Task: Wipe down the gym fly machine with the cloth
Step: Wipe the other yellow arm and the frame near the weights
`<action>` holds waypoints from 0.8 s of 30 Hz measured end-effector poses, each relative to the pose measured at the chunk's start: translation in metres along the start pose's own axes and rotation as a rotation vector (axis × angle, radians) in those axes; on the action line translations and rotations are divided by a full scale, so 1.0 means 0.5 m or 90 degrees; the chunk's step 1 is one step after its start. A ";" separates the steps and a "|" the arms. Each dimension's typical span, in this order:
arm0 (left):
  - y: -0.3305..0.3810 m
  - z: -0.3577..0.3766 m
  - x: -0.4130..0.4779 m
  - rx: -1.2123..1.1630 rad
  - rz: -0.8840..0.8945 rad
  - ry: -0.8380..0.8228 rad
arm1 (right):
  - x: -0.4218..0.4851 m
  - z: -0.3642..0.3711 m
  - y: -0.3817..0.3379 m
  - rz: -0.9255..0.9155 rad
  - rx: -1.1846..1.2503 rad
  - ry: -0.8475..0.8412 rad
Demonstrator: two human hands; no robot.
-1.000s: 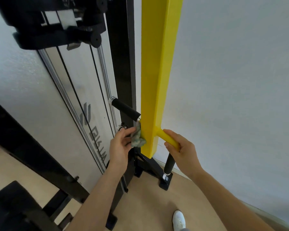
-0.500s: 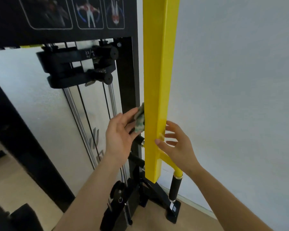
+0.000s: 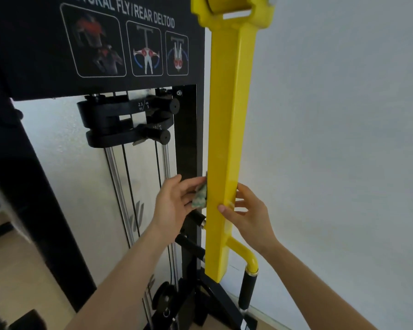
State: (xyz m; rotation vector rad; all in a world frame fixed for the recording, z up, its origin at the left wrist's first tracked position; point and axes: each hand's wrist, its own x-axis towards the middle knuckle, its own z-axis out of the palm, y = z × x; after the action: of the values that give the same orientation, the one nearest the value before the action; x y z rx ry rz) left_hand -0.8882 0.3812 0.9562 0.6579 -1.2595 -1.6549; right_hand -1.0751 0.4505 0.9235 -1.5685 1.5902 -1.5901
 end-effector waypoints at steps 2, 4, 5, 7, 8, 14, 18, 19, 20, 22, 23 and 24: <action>0.029 0.004 0.011 -0.035 0.024 -0.021 | 0.002 -0.002 0.004 0.001 0.003 -0.002; 0.046 0.010 0.019 -0.071 0.042 -0.038 | 0.004 -0.005 0.007 -0.001 0.010 -0.004; 0.048 0.013 0.021 -0.082 0.044 -0.041 | 0.006 -0.006 0.008 -0.002 0.009 -0.004; 0.034 0.015 0.020 -0.092 0.030 -0.035 | 0.007 -0.006 0.009 -0.004 0.001 -0.004; 0.023 0.015 0.018 -0.087 0.018 -0.025 | 0.008 -0.006 0.008 -0.004 -0.002 -0.004; -0.004 0.012 0.009 0.004 -0.024 -0.005 | 0.010 -0.009 0.007 -0.011 -0.015 -0.013; 0.027 0.021 0.020 -0.005 0.003 -0.017 | 0.012 -0.007 0.016 -0.012 -0.001 -0.013; 0.039 0.025 0.023 -0.012 0.013 -0.026 | 0.012 -0.007 0.016 -0.012 0.003 -0.013; 0.052 0.028 0.027 -0.017 0.023 -0.036 | 0.015 -0.007 0.017 -0.012 0.007 -0.014; 0.079 0.038 0.032 -0.029 0.040 -0.056 | 0.022 -0.011 0.019 -0.012 0.009 -0.023; 0.093 0.043 0.034 -0.037 0.047 -0.065 | 0.026 -0.014 0.020 -0.014 0.002 -0.029; 0.107 0.048 0.036 -0.045 0.052 -0.072 | 0.029 -0.018 0.022 -0.017 -0.009 -0.036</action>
State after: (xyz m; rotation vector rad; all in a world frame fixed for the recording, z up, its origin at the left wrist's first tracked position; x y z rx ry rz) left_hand -0.8975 0.3730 1.0164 0.4688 -1.2840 -1.6803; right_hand -1.0915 0.4386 0.9223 -1.6340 1.5610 -1.5378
